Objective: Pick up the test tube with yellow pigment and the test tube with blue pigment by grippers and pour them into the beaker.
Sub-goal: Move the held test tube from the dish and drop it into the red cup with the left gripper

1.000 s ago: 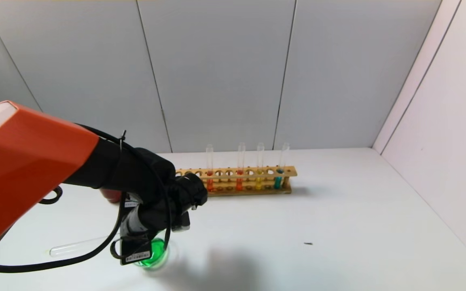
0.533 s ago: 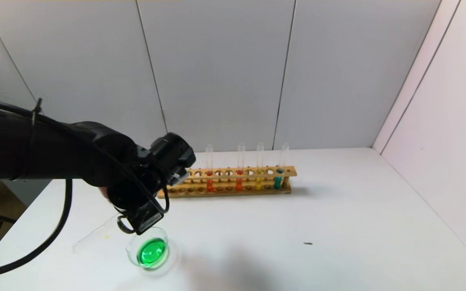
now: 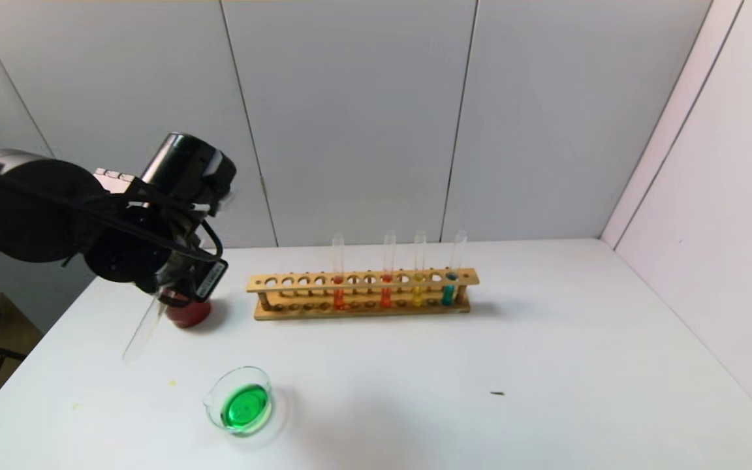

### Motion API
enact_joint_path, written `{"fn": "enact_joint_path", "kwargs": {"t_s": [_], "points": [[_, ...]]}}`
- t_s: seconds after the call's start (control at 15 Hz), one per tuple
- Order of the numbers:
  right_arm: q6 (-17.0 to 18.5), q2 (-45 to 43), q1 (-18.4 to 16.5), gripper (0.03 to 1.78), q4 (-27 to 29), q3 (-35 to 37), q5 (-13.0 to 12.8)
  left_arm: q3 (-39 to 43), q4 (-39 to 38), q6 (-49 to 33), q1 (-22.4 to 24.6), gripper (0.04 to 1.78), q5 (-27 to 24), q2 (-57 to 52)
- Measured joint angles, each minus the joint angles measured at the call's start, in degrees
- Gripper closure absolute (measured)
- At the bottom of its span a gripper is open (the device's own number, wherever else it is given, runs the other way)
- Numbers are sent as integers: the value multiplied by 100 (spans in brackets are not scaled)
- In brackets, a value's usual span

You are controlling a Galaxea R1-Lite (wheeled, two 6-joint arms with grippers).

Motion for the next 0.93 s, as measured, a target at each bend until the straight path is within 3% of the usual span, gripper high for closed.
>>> {"fn": "enact_joint_path", "kwargs": {"t_s": [0.6, 0.93], "points": [[0, 0, 0, 7, -2, 0, 2, -825, -1391, -473, 1487, 149, -435, 633], [0, 0, 0, 7, 0, 0, 0, -1473, -1623, -1184, 1946, 149, -496, 1436]]}}
